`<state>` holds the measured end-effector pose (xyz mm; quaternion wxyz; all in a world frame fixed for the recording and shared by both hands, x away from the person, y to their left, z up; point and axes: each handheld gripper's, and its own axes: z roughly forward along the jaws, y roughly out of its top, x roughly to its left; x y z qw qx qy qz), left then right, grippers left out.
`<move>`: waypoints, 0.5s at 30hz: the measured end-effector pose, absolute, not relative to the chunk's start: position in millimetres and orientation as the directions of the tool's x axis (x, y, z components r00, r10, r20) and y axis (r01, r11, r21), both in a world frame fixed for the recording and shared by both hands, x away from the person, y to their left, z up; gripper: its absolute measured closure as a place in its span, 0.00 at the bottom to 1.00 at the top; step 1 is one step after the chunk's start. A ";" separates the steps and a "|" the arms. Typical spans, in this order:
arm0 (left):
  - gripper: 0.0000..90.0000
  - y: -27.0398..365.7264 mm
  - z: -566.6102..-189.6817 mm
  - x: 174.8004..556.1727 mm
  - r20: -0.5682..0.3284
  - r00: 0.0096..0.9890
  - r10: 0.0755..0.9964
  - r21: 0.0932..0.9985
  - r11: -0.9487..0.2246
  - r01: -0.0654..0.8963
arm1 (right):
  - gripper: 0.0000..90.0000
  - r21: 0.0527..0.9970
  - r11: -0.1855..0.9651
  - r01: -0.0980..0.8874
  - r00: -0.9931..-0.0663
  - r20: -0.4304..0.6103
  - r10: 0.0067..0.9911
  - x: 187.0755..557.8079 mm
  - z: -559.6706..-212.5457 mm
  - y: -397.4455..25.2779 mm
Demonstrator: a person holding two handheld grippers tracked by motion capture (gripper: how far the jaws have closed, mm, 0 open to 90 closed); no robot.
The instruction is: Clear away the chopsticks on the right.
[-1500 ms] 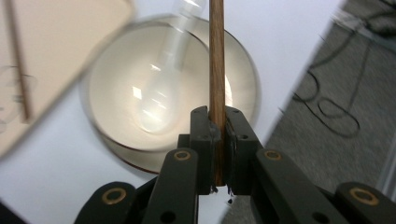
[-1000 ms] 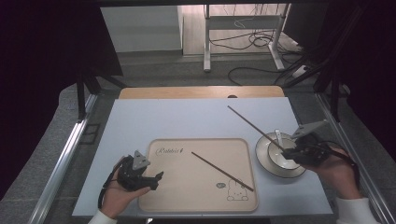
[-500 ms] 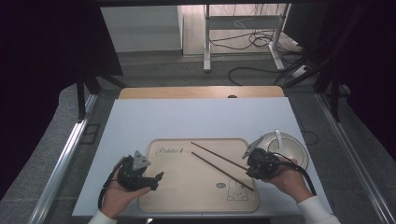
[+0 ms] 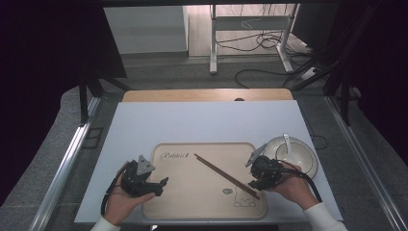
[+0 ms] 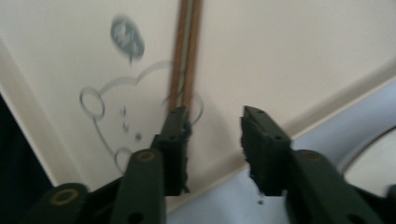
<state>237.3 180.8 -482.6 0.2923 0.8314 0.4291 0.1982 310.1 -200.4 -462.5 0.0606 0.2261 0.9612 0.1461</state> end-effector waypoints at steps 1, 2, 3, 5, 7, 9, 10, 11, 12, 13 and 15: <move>0.17 181.2 -482.0 237.5 0.079 0.552 0.830 0.657 -0.460 0.597 | 0.57 0.376 0.834 0.404 -0.884 -0.072 0.461 309.1 -454.7 -196.1; 0.17 181.2 -482.0 237.5 0.079 0.552 0.830 0.657 -0.460 0.597 | 0.54 0.407 0.822 0.400 -0.884 -0.066 0.462 308.8 -451.9 -191.8; 0.17 181.3 -482.0 237.7 0.078 0.552 0.830 0.660 -0.458 0.596 | 0.54 0.407 0.822 0.400 -0.884 -0.066 0.462 308.8 -451.9 -191.8; 0.17 180.9 -481.8 237.9 0.075 0.553 0.830 0.661 -0.457 0.595 | 0.49 0.470 0.791 0.392 -0.891 -0.022 0.454 310.2 -449.1 -171.2; 0.17 180.8 -481.7 237.9 0.074 0.554 0.829 0.662 -0.456 0.595 | 0.49 0.481 0.781 0.399 -0.896 0.025 0.443 314.4 -451.2 -152.3; 0.17 180.9 -481.9 237.8 0.073 0.554 0.829 0.663 -0.455 0.594 | 0.53 0.477 0.786 0.393 -0.905 0.049 0.423 320.8 -455.7 -131.6; 0.17 180.9 -481.9 237.8 0.073 0.554 0.829 0.663 -0.455 0.594 | 0.53 0.477 0.786 0.393 -0.905 0.049 0.423 320.8 -455.7 -131.6; 0.17 181.8 -482.0 237.7 0.073 0.555 0.829 0.663 -0.456 0.594 | 0.64 0.462 0.799 0.385 -0.915 0.083 0.394 328.9 -461.8 -110.8; 0.17 181.8 -482.0 237.7 0.073 0.555 0.829 0.663 -0.456 0.594 | 0.64 0.462 0.799 0.385 -0.915 0.083 0.394 328.9 -461.8 -110.8; 0.17 182.4 -482.0 237.6 0.072 0.554 0.830 0.664 -0.454 0.594 | 0.76 0.458 0.800 0.388 -0.918 0.115 0.380 338.4 -468.4 -92.2; 0.17 183.6 -481.6 237.4 0.071 0.551 0.832 0.666 -0.450 0.595 | 0.90 0.449 0.803 0.393 -0.918 0.135 0.374 346.5 -474.1 -76.1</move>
